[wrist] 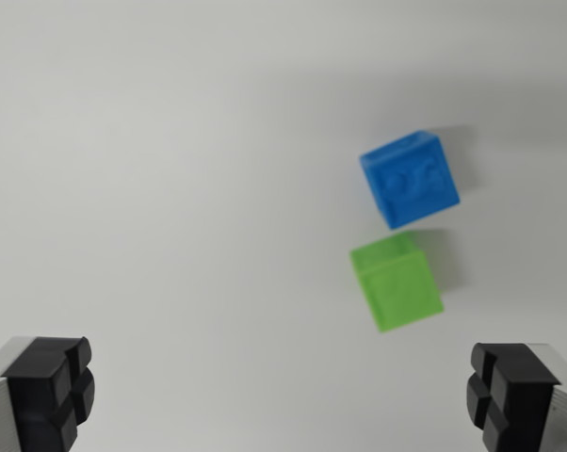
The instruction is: Stack cube
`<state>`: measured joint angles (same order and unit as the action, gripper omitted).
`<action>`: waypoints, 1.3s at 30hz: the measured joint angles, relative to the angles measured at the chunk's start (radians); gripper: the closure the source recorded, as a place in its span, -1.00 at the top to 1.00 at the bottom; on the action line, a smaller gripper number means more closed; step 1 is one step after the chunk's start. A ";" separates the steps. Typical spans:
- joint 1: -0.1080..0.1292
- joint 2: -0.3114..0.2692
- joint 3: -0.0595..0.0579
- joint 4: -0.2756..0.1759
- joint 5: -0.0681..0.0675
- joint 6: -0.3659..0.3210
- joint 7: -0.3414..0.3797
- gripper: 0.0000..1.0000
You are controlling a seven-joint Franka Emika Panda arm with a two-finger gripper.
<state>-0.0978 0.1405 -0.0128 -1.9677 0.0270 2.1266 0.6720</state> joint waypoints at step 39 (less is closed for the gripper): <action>-0.096 0.226 -0.015 -0.038 -0.003 0.242 -0.384 1.00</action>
<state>-0.1938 0.3664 -0.0280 -2.0053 0.0245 2.3682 0.2879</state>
